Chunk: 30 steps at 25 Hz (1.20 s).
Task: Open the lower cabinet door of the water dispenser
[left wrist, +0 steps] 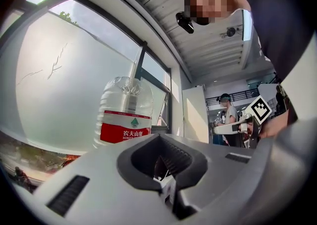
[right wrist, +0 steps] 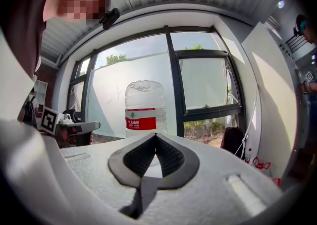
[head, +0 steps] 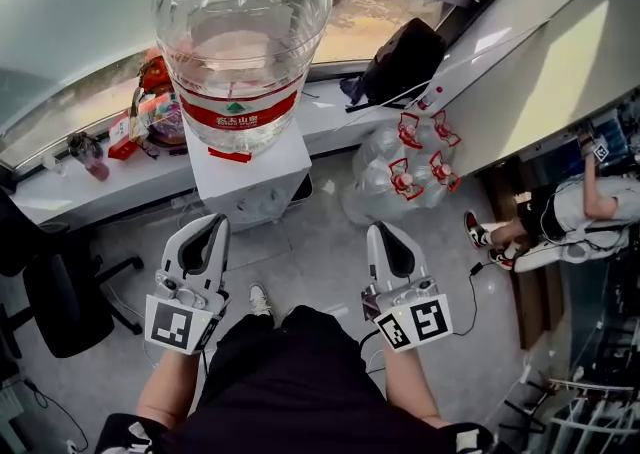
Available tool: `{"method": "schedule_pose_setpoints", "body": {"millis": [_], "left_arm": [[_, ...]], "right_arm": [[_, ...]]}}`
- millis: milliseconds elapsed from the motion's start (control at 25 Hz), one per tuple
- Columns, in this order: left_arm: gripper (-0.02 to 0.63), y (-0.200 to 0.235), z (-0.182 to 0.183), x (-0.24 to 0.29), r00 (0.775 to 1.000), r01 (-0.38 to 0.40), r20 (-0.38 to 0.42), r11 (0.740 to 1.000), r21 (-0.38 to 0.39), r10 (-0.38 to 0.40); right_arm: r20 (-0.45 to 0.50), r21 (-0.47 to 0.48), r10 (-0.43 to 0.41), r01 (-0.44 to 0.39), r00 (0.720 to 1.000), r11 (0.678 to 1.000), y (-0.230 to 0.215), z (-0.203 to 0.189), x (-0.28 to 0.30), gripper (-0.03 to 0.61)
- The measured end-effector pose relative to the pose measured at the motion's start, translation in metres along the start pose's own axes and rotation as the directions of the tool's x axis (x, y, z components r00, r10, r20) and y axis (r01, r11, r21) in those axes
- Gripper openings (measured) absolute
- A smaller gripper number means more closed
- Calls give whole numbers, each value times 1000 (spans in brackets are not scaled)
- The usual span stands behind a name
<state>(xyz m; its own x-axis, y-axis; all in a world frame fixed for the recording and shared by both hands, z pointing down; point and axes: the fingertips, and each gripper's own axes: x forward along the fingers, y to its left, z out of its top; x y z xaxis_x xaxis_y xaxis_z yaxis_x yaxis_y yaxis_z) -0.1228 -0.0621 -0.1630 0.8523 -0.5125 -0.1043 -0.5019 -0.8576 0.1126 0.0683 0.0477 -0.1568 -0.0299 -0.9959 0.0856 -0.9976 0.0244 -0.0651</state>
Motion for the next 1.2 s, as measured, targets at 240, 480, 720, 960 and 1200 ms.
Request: {"method": "schedule_pose_setpoints", "body": {"millis": [240,480,720,960,1200], "left_arm": [[8,-6,2,15,1000,20,12,1000,6,-20],[8,-24,2,27,999,-10,31,1000,15,10],[8,-42,-14,27,998,-59,-6,998,27,60],[8,-48,-24,29,992,-122,-28,991,57,124],[8,-49,-42,29,985,-164,-25,979,118,168]], "right_arm": [[13,-5,-7,7,1000,1000,-9,3,0,5],[4,13,20,-21,1000,1000,-30,-5,-3,5],[-22,8,112,-112,993,994,-43,-16,2,5],[-57,6,226,-226,973,974,-43,-33,20,5],[-83,-28,337,-341,938,940,-41,-66,36,5]]}}
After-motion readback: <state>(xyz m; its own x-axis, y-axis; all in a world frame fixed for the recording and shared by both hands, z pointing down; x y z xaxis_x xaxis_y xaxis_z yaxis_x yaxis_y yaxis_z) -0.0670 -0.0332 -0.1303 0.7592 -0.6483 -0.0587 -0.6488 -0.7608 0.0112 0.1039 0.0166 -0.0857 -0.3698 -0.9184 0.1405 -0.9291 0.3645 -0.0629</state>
